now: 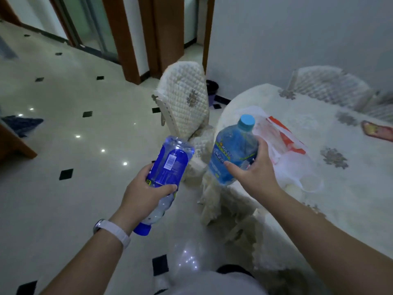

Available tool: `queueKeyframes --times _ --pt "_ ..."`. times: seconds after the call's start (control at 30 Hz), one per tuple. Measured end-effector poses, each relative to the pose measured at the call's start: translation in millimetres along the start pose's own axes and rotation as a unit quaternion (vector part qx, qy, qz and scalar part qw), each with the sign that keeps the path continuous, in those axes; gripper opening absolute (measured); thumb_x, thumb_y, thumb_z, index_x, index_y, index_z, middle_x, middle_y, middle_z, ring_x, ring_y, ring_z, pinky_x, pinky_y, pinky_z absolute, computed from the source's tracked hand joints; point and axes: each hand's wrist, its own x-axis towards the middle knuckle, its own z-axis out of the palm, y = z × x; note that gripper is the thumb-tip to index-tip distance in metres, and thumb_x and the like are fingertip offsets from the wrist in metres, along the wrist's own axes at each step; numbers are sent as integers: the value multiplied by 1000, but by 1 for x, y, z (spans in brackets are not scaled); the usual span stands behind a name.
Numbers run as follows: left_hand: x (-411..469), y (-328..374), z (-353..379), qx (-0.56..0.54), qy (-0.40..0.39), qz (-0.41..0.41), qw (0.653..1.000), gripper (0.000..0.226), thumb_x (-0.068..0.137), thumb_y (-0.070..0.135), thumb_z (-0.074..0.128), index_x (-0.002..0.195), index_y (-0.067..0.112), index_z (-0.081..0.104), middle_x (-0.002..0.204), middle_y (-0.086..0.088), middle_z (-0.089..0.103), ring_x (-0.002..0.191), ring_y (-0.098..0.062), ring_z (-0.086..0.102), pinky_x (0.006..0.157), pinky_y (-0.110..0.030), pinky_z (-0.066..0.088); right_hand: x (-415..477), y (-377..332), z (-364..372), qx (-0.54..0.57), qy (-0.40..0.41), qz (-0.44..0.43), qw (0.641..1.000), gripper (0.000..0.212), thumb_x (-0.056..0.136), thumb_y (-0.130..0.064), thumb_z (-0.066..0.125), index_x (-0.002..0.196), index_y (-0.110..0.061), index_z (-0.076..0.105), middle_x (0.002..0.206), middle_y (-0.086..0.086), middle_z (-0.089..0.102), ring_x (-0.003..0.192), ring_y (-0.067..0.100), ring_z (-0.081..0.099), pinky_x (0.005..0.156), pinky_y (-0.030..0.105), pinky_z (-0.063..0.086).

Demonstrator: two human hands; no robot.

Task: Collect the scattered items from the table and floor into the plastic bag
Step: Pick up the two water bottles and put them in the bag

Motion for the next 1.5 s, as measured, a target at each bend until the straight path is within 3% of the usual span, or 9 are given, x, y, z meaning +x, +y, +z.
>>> queueKeyframes --times 0.23,0.4,0.5,0.77,0.87,1.0,1.2,1.33,1.5 --pt "91 29 23 54 -129 53 989 51 65 25 88 104 41 61 88 21 70 73 0 66 71 -33 55 7 10 -29 -26 133 51 989 79 69 -31 85 132 -28 37 122 -19 53 111 0 58 95 35 53" --pt "141 54 66 103 -196 87 971 52 64 24 89 106 38 62 89 16 71 73 0 67 65 -24 48 29 37 -49 -31 222 70 972 73 65 -44 80 122 -45 35 119 -24 51 109 2 58 92 33 53" --pt "171 75 90 159 -229 117 953 53 62 29 90 105 41 61 87 19 71 71 1 66 66 -28 49 51 56 -57 -17 258 84 962 73 70 -30 85 123 -41 35 120 -18 53 108 4 59 92 38 54" --pt "238 143 147 268 -302 236 884 60 60 36 87 101 60 50 92 24 67 75 4 65 62 -23 51 101 93 -80 -14 300 108 948 75 60 -52 77 122 -46 35 121 -18 52 111 2 56 93 32 52" --pt "259 157 174 290 -331 272 856 59 56 46 82 106 55 51 96 17 67 78 -1 64 69 -32 55 104 105 -86 -22 326 129 936 73 64 -43 81 117 -54 32 118 -27 49 108 -2 55 91 28 50" --pt "282 167 217 296 -387 294 823 68 56 51 81 117 44 53 97 18 68 81 0 65 71 -35 56 102 121 -88 -19 361 172 916 78 69 -31 85 124 -42 31 119 -21 49 109 -6 54 86 19 46" --pt "309 175 287 266 -485 292 780 63 65 35 88 116 46 53 100 23 67 81 8 63 69 -21 50 102 136 -72 -21 410 235 881 82 70 -31 86 132 -31 33 126 -11 50 113 0 53 90 22 50" --pt "325 177 327 259 -553 303 732 60 64 32 89 108 49 53 99 23 66 81 9 64 70 -20 51 108 132 -55 -11 453 265 851 79 70 -30 86 130 -32 33 124 -16 50 110 -9 52 85 11 48" --pt "353 175 365 300 -613 367 632 67 63 39 86 120 42 51 98 27 62 80 11 59 66 -13 44 121 130 -32 -11 506 299 809 81 67 -46 83 130 -35 34 123 -24 49 111 -7 53 87 17 49"
